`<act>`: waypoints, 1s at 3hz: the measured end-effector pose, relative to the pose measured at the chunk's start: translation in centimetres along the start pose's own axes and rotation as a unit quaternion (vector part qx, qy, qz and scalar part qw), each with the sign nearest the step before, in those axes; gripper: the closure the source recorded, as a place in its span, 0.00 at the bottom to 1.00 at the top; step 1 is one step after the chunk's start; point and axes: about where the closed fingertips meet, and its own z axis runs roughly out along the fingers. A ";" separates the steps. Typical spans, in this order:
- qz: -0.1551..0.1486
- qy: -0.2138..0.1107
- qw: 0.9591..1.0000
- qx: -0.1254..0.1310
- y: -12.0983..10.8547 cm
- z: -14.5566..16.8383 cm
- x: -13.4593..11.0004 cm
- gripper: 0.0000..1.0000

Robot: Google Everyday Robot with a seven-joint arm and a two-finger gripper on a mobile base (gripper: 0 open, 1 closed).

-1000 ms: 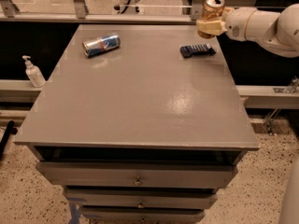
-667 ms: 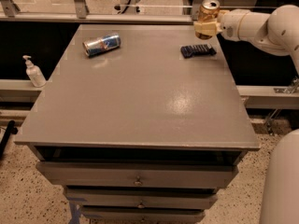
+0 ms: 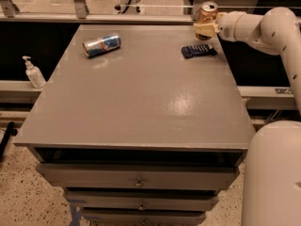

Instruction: Move orange can near rxbar blueberry

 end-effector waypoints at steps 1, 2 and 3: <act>0.009 0.019 1.000 0.001 -0.4 0.6 1.2 0.88; 0.024 0.035 0.999 0.001 -0.7 0.7 2.4 0.66; 0.038 0.043 0.998 -0.003 -0.6 0.9 3.7 0.41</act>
Offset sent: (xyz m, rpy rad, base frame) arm 0.0125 -0.0242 -0.0318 -0.0054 0.1321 -0.0467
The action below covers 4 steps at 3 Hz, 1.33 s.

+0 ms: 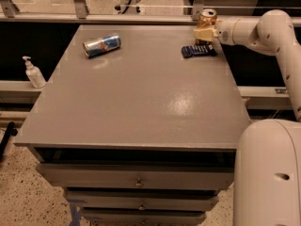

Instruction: Move orange can near rxbar blueberry

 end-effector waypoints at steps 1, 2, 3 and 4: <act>0.008 0.003 1.000 -0.003 0.0 0.3 0.6 0.19; 0.008 0.003 1.000 -0.003 0.0 0.3 0.6 0.00; 0.022 -0.012 0.999 -0.029 1.1 -0.2 0.5 0.00; 0.024 -0.034 0.998 -0.055 1.9 -3.2 -0.2 0.00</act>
Offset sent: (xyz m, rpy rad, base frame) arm -0.0058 -0.0045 -0.0047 0.0595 0.0264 0.0278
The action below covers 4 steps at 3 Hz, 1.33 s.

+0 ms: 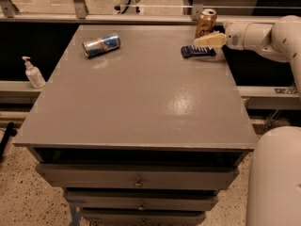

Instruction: Move orange can near rxbar blueberry

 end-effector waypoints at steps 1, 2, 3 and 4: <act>-0.021 -0.022 0.999 -0.011 0.8 -6.0 -1.5 0.00; -0.062 -0.040 0.997 0.001 2.1 -15.5 -3.6 0.00; -0.062 -0.038 0.997 0.018 1.5 -18.0 -3.1 0.00; -0.062 -0.038 0.997 0.015 1.6 -17.6 -3.2 0.00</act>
Offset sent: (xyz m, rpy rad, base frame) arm -0.2341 -0.1536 0.1206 -0.0860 -0.2473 0.0017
